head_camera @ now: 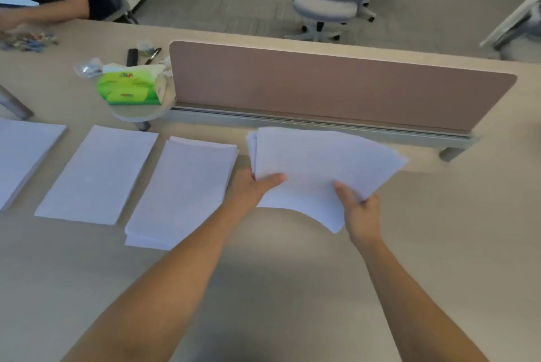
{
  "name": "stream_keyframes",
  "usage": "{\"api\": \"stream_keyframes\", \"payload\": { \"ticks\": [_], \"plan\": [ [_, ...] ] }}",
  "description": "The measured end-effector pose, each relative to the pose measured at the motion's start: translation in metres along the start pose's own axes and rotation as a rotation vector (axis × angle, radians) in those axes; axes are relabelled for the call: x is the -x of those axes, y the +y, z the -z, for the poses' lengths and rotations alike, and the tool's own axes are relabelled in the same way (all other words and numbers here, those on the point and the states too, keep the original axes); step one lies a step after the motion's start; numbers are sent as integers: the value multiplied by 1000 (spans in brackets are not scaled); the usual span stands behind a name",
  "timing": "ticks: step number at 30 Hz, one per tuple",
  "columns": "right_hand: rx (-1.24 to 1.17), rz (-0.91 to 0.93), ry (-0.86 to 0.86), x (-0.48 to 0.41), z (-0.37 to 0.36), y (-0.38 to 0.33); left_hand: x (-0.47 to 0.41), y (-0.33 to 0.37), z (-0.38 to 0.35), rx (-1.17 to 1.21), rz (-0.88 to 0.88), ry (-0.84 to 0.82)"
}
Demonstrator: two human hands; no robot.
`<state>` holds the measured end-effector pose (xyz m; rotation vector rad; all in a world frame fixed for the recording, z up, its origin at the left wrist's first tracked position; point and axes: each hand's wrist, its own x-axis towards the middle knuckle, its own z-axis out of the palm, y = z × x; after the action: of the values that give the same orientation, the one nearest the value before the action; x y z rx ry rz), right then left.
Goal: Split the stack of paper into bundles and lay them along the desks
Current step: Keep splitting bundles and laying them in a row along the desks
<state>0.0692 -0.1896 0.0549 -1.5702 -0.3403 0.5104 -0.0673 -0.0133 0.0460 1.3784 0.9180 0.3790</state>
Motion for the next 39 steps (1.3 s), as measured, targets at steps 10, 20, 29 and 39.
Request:
{"api": "stream_keyframes", "payload": {
  "ticks": [10, 20, 29, 39],
  "plan": [
    [-126, -64, -60, 6, 28, 18, 22, -18, -34, 88, 24, -9],
    [64, -151, -118, -13, 36, 33, 18, -24, -22, -570, -109, -44],
    [60, -65, -85, -52, 16, 14, -1, 7, -33, -418, -214, 148],
    [179, -268, -87, -90, 7, 58, -43, -28, -43, -363, -17, 264]
  ]
}}
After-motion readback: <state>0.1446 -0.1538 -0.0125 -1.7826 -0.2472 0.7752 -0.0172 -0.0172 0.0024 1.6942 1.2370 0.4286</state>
